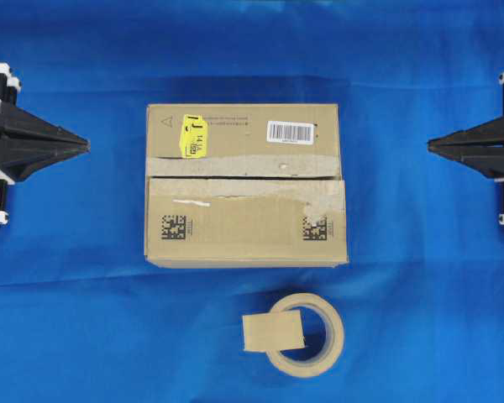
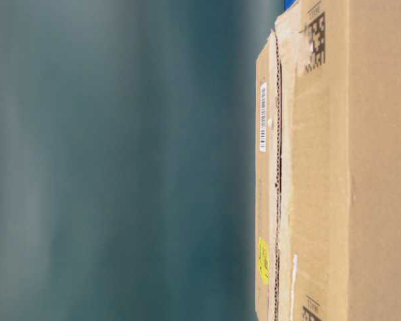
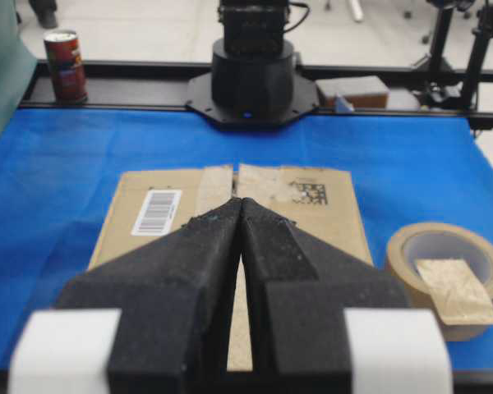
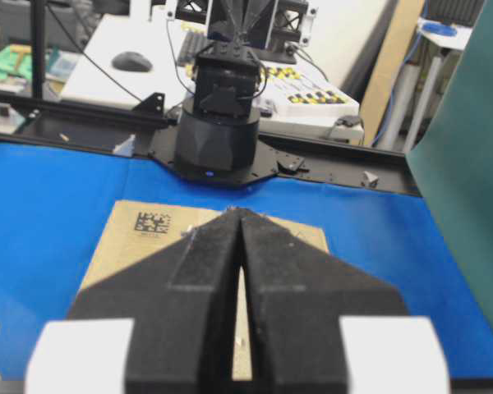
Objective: Apply tape along the seams of the closed cardboard box to seal it securely.
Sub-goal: 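Move the left gripper down toward the tape roll in front of the box, then grasp the loose tan tape strip on the roll with the left gripper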
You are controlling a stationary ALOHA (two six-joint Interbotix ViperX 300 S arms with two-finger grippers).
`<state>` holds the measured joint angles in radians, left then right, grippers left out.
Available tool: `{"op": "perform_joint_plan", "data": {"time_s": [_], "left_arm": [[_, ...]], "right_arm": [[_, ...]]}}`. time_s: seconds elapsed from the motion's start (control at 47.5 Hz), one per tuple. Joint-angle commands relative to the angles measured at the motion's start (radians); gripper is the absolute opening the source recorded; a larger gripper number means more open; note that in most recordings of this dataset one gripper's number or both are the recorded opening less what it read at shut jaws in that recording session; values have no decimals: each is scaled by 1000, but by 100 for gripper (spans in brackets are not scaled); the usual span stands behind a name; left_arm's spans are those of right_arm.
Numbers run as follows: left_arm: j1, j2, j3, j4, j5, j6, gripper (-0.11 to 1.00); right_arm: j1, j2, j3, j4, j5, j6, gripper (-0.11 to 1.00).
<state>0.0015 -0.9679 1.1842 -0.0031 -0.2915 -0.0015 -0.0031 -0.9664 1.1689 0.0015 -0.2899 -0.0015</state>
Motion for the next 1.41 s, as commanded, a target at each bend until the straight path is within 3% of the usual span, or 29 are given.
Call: {"op": "perform_joint_plan", "data": {"time_s": [0.0,0.168,0.252,0.379,0.673,0.82,0.946,1.094,1.136,1.241,1.388], "left_arm": [[-31,31,-41,-5,29,23,0],[-63,74,-64,-5,26,115,0],[-86,114,-67,-5,-32,219,0],[-126,204,-75,-3,-147,287,0],[-268,483,-166,-5,-173,712,1],[-348,597,-238,-6,-124,857,1],[-390,680,-298,-15,-80,900,21],[-399,782,-324,-12,-44,962,66],[-399,813,-331,-12,-41,992,73],[-402,893,-364,-14,-43,1074,60],[-400,977,-422,-15,-43,1138,59]], "right_arm": [[2,12,-21,2,-8,3,0],[2,51,-55,0,41,3,0],[2,74,-66,2,63,3,0],[2,100,-80,0,63,3,0],[2,101,-98,2,29,3,0],[2,103,-98,2,20,-3,0],[0,103,-98,-2,8,-9,0],[2,103,-98,-8,-6,-15,0],[2,103,-98,-12,-5,-17,0],[0,101,-98,-28,-6,-18,0],[2,101,-98,-44,-5,-18,0]]}}
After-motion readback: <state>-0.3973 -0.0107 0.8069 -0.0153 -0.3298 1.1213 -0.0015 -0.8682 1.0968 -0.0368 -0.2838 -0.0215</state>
